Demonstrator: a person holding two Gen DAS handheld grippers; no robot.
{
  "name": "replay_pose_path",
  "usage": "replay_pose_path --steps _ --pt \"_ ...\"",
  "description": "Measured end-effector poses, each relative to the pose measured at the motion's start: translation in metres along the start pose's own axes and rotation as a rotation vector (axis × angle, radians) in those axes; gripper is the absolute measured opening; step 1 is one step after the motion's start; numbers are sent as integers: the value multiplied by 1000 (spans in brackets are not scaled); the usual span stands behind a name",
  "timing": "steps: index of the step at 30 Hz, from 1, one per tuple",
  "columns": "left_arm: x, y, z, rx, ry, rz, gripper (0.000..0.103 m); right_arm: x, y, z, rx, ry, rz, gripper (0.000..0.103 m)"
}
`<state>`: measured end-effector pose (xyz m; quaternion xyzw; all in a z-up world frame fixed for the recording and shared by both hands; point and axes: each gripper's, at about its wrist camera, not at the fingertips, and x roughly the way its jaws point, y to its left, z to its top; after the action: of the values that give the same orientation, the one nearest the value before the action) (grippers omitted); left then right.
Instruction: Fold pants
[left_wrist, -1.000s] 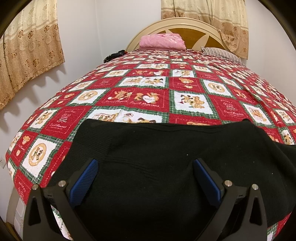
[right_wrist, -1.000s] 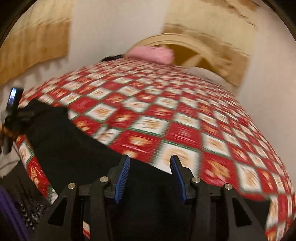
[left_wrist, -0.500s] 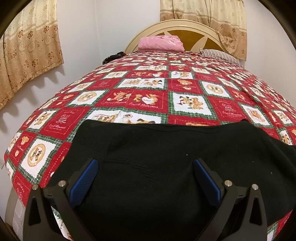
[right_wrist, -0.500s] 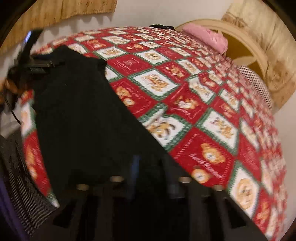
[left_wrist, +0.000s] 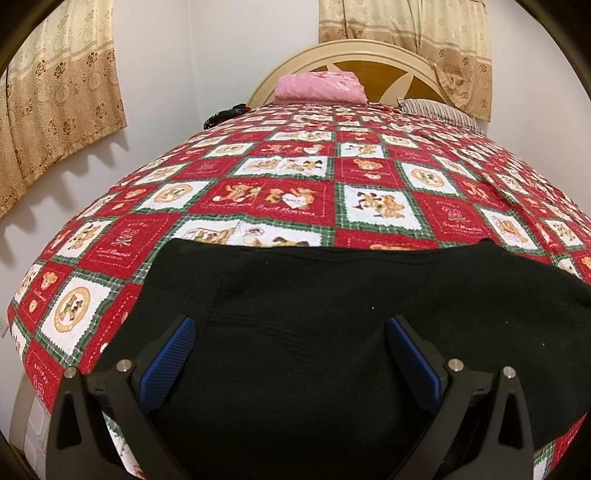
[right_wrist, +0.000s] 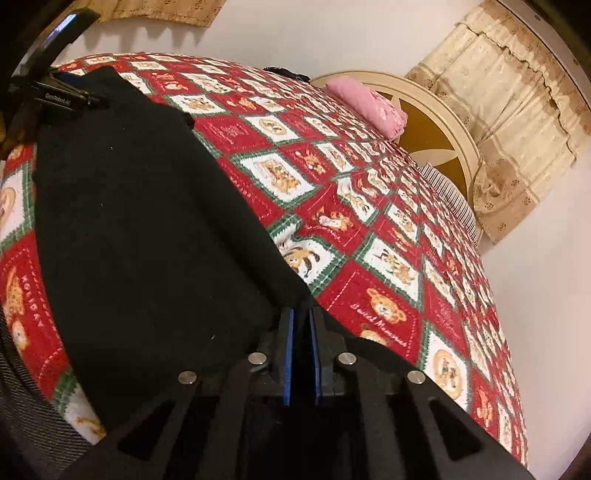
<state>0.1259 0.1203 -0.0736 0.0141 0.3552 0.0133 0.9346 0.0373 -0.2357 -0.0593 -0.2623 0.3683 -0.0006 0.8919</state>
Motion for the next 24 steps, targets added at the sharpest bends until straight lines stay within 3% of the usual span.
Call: replay_pose_path --steps 5,9,12,13,16,18,19,21,24 --pt "0 0 0 0 0 -1 103 -34 -61 -9 342 -120 39 12" --pt "0 0 0 0 -1 0 103 -31 -94 -40 582 -104 64 12" --pt "0 0 0 1 -1 0 103 1 -93 -58 656 5 159 12" --pt "0 0 0 1 -1 1 103 9 -89 -62 654 35 154 13" --pt "0 0 0 2 1 2 103 5 -96 -63 707 7 87 9" --pt "0 0 1 2 0 2 103 0 -117 -74 819 -2 34 9" --pt "0 0 1 2 -2 2 103 -2 -126 -84 870 -17 46 9" --pt "0 0 1 3 -5 3 103 -1 -139 -107 979 -61 153 6" --pt "0 0 0 4 -3 5 103 -19 -141 -117 1034 -109 149 3"
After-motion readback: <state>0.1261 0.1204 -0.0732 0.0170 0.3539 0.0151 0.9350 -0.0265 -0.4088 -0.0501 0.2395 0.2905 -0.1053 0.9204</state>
